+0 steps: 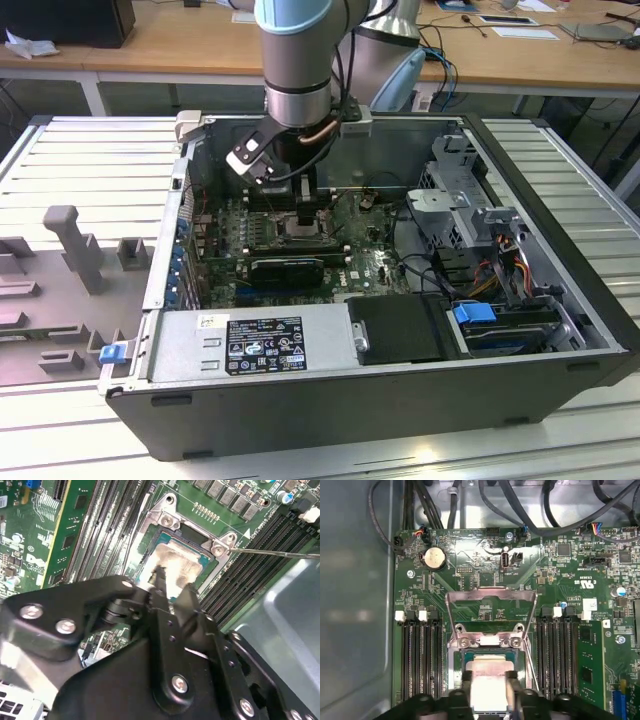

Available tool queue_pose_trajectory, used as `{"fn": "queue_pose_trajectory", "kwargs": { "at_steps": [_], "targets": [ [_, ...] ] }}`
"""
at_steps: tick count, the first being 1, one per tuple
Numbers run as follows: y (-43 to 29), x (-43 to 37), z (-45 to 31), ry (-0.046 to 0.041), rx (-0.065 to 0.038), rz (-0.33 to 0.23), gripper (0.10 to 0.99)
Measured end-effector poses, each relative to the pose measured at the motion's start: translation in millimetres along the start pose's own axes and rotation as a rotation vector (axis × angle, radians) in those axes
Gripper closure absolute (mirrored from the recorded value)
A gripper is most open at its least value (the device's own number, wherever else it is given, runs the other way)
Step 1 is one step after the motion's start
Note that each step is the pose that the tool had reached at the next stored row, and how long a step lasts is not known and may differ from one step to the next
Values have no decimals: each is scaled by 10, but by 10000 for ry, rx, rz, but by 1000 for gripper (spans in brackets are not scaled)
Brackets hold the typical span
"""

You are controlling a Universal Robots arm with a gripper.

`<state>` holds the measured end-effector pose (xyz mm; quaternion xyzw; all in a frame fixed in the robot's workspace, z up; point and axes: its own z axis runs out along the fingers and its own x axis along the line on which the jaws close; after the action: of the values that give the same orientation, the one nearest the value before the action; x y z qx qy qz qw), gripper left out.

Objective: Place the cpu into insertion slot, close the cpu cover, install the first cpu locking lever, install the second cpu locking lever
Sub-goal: 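Place the cpu into insertion slot, then close the cpu cover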

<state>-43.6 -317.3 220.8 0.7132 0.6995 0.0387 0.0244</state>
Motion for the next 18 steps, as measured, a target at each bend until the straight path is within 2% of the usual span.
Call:
{"fn": "queue_pose_trajectory", "kwargs": {
  "at_steps": [2, 3, 14, 18],
  "targets": [
    [2, 1, -14, -7, -2, 0, 929],
    [2, 1, -19, -12, -1, 0, 980],
    [11, 3, -122, -24, -1, 4, 980],
    [36, -5, -122, -24, -1, 7, 980]
  ]
}}
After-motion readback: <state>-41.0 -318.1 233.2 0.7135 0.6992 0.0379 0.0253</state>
